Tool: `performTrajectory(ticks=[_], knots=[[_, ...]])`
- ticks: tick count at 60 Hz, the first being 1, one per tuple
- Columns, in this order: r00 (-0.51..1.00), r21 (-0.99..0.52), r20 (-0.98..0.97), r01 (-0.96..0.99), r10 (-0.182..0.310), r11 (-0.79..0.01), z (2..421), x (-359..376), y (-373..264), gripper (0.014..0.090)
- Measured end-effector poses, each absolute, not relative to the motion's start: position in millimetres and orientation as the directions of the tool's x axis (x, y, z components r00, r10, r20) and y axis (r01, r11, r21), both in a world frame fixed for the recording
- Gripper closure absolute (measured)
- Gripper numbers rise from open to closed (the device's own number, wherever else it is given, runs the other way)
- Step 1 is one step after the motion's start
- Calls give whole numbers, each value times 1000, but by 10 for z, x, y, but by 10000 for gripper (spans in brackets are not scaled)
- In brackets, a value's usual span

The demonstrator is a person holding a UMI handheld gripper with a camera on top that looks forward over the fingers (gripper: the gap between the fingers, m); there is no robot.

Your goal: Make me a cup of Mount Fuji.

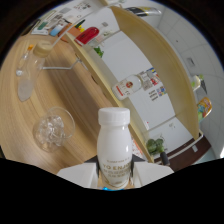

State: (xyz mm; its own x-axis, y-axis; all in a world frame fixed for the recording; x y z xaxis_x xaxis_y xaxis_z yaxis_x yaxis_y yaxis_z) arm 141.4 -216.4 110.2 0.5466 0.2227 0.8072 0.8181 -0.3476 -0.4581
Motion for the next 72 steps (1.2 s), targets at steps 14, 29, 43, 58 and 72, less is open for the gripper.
performTrajectory(ticks=[14,29,43,58,72], knots=[[49,10,956,980,291,-200,1291,1429,-1986,559],[-305,344,912,933,273,-108,1456,1375,-1894,557],[-455,479,850,878,266,-27,1398,1230,-1902,556],[-360,383,897,923,259,-45,1500,1211,-1887,558],[366,-348,907,930,209,-121,1853,1095,-2072,556]])
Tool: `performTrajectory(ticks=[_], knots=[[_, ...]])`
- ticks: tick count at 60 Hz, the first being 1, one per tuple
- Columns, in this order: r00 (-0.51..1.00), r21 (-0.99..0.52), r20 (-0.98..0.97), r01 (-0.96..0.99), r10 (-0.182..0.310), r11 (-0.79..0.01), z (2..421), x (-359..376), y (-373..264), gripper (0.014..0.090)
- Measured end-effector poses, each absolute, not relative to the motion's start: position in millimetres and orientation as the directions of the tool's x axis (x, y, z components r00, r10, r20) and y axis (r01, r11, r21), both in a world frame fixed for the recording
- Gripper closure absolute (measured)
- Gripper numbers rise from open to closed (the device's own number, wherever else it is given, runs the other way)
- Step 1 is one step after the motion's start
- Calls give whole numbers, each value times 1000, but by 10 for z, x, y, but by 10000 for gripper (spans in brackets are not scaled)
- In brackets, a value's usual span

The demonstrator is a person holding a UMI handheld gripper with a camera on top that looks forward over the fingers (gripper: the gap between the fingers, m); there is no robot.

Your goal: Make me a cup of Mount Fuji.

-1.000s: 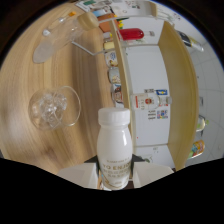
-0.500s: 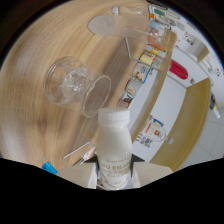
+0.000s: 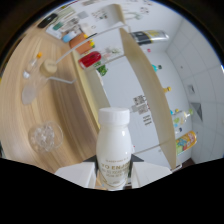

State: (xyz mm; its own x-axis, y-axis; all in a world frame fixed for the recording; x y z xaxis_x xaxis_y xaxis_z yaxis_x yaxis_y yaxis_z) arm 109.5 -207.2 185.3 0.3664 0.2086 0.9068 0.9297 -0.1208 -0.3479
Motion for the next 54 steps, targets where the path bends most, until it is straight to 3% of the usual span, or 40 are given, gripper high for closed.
performTrajectory(ticks=[7,15,31,46,54], knots=[[726,-717,659,685,196,-126,1999,998,-2196,554],[929,-909,330,361,171,-208,1761,1047,-2200,553],[996,-924,46,74,82,-376,847,1332,-2059,555],[996,-898,0,38,86,-437,463,1394,-2019,547],[996,-903,-30,6,78,-430,467,1419,-2040,546]])
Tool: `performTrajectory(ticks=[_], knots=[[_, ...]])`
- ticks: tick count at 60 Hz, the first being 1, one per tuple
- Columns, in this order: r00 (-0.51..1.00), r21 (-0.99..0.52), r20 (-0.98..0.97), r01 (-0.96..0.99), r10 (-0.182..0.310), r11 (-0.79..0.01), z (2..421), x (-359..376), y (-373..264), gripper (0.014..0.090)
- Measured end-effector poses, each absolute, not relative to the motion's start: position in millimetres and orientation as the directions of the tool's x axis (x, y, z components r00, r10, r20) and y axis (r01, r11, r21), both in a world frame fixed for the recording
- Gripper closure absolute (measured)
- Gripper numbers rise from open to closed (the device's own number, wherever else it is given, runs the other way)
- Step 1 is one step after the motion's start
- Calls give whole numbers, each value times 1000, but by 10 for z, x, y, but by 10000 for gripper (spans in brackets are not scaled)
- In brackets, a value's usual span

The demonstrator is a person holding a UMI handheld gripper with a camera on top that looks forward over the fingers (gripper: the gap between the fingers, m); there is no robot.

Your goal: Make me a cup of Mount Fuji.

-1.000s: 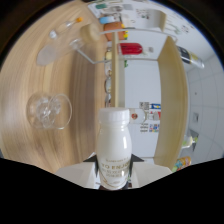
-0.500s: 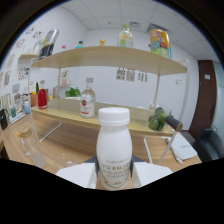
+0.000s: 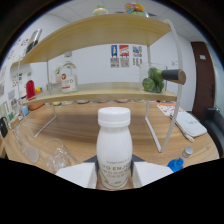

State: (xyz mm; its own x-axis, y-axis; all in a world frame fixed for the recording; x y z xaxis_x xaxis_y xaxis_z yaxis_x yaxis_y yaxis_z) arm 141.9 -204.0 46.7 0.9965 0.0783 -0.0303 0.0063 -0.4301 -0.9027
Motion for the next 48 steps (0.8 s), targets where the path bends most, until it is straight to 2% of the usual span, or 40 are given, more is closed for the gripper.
performTrajectory(ticks=[13,20,25,29,32,41,46,48], knots=[[998,-892,-17,9,55,-452,427,1453,-2186,539],[1000,-875,-13,0,23,-484,400,1489,-2237,524],[1000,-859,-7,-18,-25,-511,442,1527,-2307,391],[998,-851,12,-25,-66,-525,550,1564,-2393,254],[996,-842,20,-32,-89,-538,633,1550,-2475,184],[991,-827,42,-36,-125,-561,991,1381,-2740,195],[991,-807,69,-13,-117,-590,1117,1200,-2893,199],[993,-795,70,-2,-95,-606,1148,1084,-2952,196]])
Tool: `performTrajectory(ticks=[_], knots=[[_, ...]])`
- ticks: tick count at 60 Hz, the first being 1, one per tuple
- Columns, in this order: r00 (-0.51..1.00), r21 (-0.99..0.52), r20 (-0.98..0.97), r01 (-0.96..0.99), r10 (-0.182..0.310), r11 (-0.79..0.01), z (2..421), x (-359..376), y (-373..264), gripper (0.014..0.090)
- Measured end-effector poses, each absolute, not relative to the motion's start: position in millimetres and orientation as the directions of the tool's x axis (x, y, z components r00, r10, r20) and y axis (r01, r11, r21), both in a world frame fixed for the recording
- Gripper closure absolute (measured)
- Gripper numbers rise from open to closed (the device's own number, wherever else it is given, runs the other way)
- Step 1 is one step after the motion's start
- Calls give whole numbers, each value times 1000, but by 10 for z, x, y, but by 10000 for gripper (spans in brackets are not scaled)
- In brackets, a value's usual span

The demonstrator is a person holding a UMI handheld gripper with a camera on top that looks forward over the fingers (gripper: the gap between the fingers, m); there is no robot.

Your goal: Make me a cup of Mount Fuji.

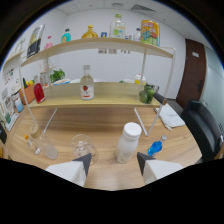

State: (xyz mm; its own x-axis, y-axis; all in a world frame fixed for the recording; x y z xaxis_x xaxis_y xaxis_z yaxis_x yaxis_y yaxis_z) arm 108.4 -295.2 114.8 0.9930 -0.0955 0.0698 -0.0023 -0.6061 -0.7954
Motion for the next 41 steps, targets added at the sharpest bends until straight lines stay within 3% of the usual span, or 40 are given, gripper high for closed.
performTrajectory(ticks=[7,22,31,41], knots=[[995,-790,76,17,-69,-613,1285,777,-3090,189],[994,-785,88,25,-71,-619,1434,377,-3225,191],[993,-772,56,-23,-104,-635,1405,332,-3311,190],[993,-760,78,-2,-94,-650,1375,326,-3382,192]])
